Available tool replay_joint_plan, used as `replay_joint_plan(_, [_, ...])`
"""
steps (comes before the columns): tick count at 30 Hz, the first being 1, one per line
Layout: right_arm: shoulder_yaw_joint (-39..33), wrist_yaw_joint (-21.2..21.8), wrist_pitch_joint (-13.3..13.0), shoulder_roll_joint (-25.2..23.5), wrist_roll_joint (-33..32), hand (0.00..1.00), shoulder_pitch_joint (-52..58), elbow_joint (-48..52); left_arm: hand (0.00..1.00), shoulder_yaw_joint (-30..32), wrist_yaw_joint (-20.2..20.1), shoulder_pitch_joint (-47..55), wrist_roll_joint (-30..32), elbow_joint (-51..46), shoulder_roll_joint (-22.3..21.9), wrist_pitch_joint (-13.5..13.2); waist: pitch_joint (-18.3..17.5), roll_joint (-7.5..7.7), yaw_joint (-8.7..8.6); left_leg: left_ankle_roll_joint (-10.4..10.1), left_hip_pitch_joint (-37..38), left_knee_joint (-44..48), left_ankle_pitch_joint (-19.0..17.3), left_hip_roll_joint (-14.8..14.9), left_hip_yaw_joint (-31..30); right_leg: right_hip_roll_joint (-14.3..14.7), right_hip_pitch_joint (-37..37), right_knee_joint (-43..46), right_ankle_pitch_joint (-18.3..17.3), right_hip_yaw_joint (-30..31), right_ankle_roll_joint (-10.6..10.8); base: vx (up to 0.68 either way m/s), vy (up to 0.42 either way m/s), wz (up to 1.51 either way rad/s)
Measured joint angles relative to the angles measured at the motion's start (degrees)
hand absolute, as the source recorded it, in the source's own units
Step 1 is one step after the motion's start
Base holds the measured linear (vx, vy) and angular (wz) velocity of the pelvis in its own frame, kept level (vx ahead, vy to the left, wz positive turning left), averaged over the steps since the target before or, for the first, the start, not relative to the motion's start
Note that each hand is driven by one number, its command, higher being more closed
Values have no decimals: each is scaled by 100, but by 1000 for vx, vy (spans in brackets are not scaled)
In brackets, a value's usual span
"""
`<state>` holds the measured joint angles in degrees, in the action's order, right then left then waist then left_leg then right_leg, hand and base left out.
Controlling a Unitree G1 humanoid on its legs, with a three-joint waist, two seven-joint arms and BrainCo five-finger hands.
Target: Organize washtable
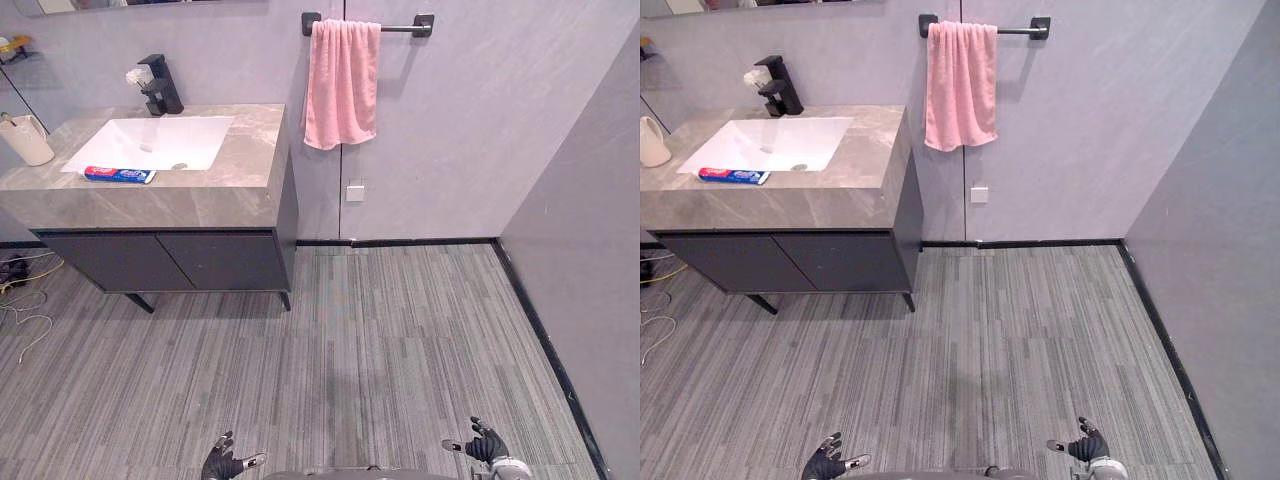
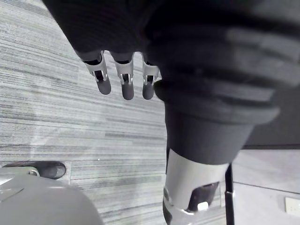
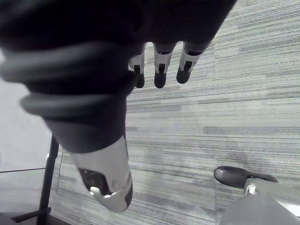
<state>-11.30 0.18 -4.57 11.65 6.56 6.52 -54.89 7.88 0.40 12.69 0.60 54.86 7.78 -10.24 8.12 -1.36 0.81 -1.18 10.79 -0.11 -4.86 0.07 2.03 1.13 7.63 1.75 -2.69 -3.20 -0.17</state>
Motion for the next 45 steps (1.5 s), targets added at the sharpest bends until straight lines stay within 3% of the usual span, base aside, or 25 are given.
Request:
replay_joint_plan(14, [-227, -1, 15, -1, -128, 0, -51, -41, 0, 384, 1, -20, -73, 1, 24, 9, -11, 11, 1, -62, 14, 40, -39, 15, 103, 3, -5, -1, 0, 21, 2, -22, -9, 0])
replay_joint_plan(30, [-231, -16, 72, -6, -390, 0, -108, -128, 0, 217, 5, -64, -107, 43, 25, 45, -59, 32, -3, -43, -209, 21, -39, 113, 388, 137, -211, -331, 218, 323, -56, -17, -21, -10])
replay_joint_plan(37, [-237, -29, 94, -9, -465, 0, -252, -218, 0, 118, 18, -123, -137, 34, 36, 47, -51, -10, 15, 27, -452, 477, -403, 225, 790, 252, -451, -231, 231, 755, -54, 14, 4, -35])
replay_joint_plan(40, [-243, -32, 97, -8, -610, 0, -385, -213, 0, 79, 92, -209, -219, -27, 37, 46, -5, -77, 5, 91, -659, 776, -617, 269, 1008, 288, -767, 199, 52, 951, 89, 19, 35, -39])
replay_joint_plan(42, [-247, -50, 105, -31, -641, 0, -357, -211, 0, -159, 96, -286, -220, -142, 39, 46, 56, -128, 4, 173, -704, 1064, -842, 255, 1101, 273, -1194, 1227, -399, 950, 293, 17, 58, -20])
replay_joint_plan(43, [-247, -51, 106, -48, -651, 0, -336, -210, 0, -216, 95, -293, -220, -180, 40, 44, 73, -141, 2, 180, -703, 1130, -906, 256, 1110, 269, -1306, 1535, -487, 931, 381, 0, 55, -10])
replay_joint_plan(45, [-235, -49, 113, -207, -659, 0, -256, -204, 0, -370, 96, -326, -221, -266, 67, 41, 130, -125, -3, 274, -556, 1253, -1040, 227, 1146, 173, -1899, 3042, -684, 664, 572, 19, 66, 2])
